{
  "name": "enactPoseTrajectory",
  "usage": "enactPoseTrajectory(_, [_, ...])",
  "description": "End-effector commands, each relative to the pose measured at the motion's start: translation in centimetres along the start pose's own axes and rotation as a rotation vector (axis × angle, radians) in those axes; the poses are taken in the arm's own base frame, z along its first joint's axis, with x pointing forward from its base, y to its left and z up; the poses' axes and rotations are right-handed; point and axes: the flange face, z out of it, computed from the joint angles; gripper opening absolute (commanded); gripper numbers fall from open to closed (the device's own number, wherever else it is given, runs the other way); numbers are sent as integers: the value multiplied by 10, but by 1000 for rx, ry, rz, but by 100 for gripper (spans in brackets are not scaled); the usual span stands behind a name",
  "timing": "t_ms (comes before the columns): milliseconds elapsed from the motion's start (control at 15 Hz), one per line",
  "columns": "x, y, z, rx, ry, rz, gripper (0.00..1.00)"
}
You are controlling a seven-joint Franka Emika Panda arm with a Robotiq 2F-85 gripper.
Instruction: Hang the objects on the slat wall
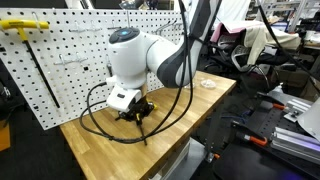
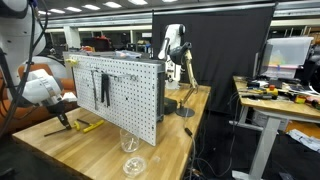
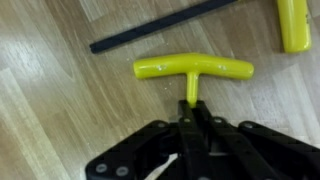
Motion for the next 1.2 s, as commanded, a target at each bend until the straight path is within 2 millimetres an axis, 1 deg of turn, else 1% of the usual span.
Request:
enactPoseTrajectory(0, [-3, -8, -12, 66, -125, -13, 2])
enactPoseTrajectory(133, [-1, -7, -22, 100, -214, -35, 2])
enactPoseTrajectory(200, [2, -5, -31, 112, -262, -54, 2])
enactPoseTrajectory(333, [14, 2, -47, 122, -332, -98, 2])
enactPoseTrajectory(467, [30, 10, -61, 131, -394, -139, 2])
enactPoseTrajectory(600, [44, 16, -71, 155, -463, -168, 2])
enactPoseTrajectory(733, [51, 20, -78, 185, -538, -182, 2])
enactPoseTrajectory(933, [53, 26, -85, 212, -620, -182, 2])
enactPoseTrajectory(1133, [58, 33, -83, 219, -658, -177, 2])
